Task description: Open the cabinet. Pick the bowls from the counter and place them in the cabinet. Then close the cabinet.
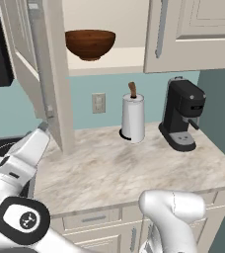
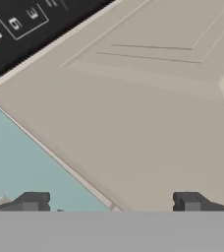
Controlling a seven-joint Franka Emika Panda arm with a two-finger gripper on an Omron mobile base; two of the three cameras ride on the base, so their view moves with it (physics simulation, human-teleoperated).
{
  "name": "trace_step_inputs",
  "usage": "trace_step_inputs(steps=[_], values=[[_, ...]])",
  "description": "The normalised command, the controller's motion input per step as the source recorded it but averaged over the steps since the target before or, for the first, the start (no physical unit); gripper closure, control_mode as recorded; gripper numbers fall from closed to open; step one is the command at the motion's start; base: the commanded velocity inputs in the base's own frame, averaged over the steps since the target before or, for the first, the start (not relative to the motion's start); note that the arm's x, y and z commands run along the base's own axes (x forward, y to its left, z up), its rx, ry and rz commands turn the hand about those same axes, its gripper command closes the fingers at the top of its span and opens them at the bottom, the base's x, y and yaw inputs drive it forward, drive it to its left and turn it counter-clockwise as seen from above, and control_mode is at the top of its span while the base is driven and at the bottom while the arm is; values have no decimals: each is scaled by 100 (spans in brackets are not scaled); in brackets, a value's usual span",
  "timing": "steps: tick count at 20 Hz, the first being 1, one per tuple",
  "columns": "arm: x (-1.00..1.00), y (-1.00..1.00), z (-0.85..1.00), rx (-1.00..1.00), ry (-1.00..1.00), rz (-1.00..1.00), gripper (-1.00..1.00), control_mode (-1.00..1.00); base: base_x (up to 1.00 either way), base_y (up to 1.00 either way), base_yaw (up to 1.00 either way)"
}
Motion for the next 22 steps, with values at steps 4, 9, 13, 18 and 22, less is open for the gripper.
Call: trace_step_inputs(steps=[4, 9, 13, 18, 22], values=[[32, -46, 8, 0, 0, 0, -100, -100, 0, 0, 0], [30, -51, 11, 0, 0, 0, -100, -100, 0, 0, 0], [32, -48, 16, 0, 0, 0, -100, -100, 0, 0, 0], [35, -47, 18, 0, 0, 0, -100, -100, 0, 0, 0], [42, -47, 19, 0, 0, 0, -100, -100, 0, 0, 0]])
